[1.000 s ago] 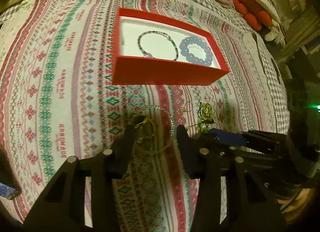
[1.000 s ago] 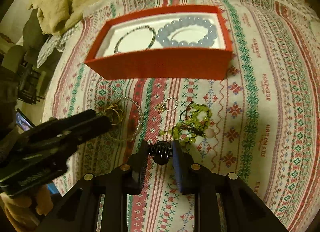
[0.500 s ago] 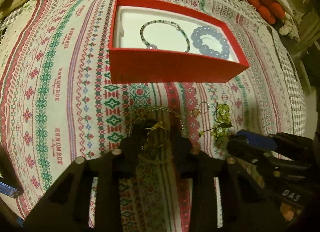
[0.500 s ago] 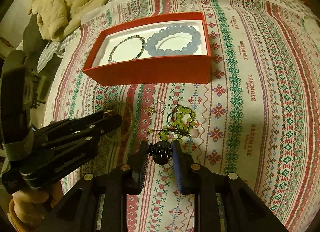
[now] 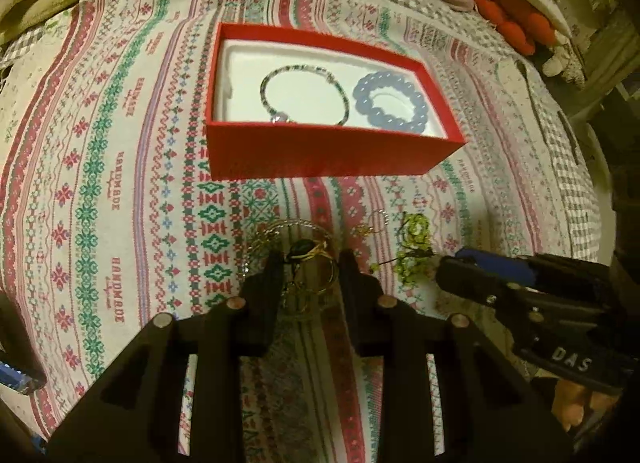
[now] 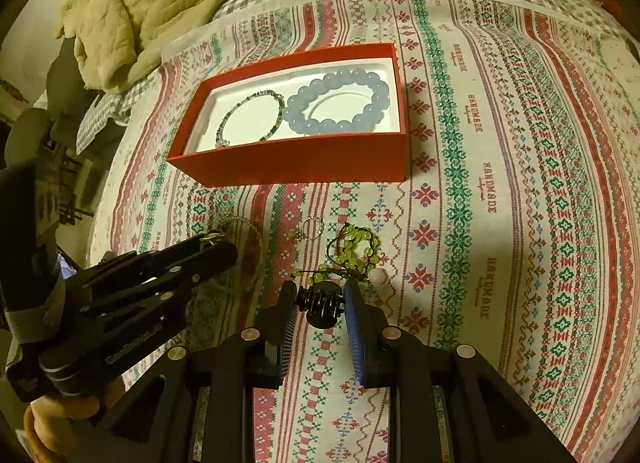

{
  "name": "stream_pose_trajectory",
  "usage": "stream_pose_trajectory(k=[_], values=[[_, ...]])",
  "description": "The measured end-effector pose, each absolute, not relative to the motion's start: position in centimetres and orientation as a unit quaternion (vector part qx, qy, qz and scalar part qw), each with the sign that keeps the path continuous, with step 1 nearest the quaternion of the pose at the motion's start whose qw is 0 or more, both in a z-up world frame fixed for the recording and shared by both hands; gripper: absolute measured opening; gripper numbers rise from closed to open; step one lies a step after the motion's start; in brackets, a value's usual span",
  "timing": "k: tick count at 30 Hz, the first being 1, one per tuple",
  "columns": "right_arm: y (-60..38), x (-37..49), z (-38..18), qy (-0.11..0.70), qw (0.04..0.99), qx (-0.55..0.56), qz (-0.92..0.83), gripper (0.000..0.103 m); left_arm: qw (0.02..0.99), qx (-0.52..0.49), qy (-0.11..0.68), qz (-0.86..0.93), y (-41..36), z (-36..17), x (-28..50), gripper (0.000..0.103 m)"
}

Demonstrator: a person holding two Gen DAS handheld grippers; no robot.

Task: Organize jewelry
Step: 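Grasp the black hair clip with the right tool while the left tool grasps the gold rings, then carry the clip and rings into the red box and open both tools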

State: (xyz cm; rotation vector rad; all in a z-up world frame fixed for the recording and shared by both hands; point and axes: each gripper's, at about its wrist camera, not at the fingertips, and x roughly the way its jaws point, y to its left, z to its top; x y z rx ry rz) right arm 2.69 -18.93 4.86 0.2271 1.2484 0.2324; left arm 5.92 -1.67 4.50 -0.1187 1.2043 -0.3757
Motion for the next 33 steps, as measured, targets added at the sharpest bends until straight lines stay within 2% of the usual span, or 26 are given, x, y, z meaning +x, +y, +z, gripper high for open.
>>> stream_pose_trajectory(k=[5, 12, 17, 24, 25, 26, 27, 33], values=[[-18.9, 2.7, 4.9, 0.581, 0.799, 0.108, 0.109, 0.024, 0.806, -0.065, 0.556, -0.192, -1.3, 5.3, 5.6, 0.03], [-19.0, 2.7, 4.8, 0.585, 0.796, 0.109, 0.107, 0.024, 0.77, -0.026, 0.603, -0.208, -2.2, 3.4, 5.1, 0.031], [-18.8, 2.9, 4.7, 0.586, 0.796, 0.109, 0.109, 0.024, 0.769, -0.052, 0.599, -0.217, -2.1, 3.7, 5.4, 0.042], [-18.7, 3.2, 4.3, 0.591, 0.792, 0.107, 0.108, 0.025, 0.764, -0.009, 0.606, -0.221, -3.7, 2.8, 5.6, 0.044], [-18.7, 3.2, 4.2, 0.591, 0.792, 0.107, 0.108, 0.025, 0.766, -0.002, 0.605, -0.219, -3.9, 2.6, 5.3, 0.042], [-18.7, 3.2, 4.2, 0.591, 0.792, 0.107, 0.108, 0.025, 0.769, 0.005, 0.601, -0.216, -4.1, 2.6, 5.1, 0.03], [-18.7, 3.2, 4.2, 0.591, 0.792, 0.107, 0.108, 0.025, 0.774, 0.007, 0.596, -0.213, -4.2, 2.8, 5.1, 0.026], [-18.5, 3.2, 4.1, 0.59, 0.792, 0.106, 0.111, 0.025, 0.784, -0.044, 0.57, -0.242, -3.1, 4.8, 5.1, 0.026]])
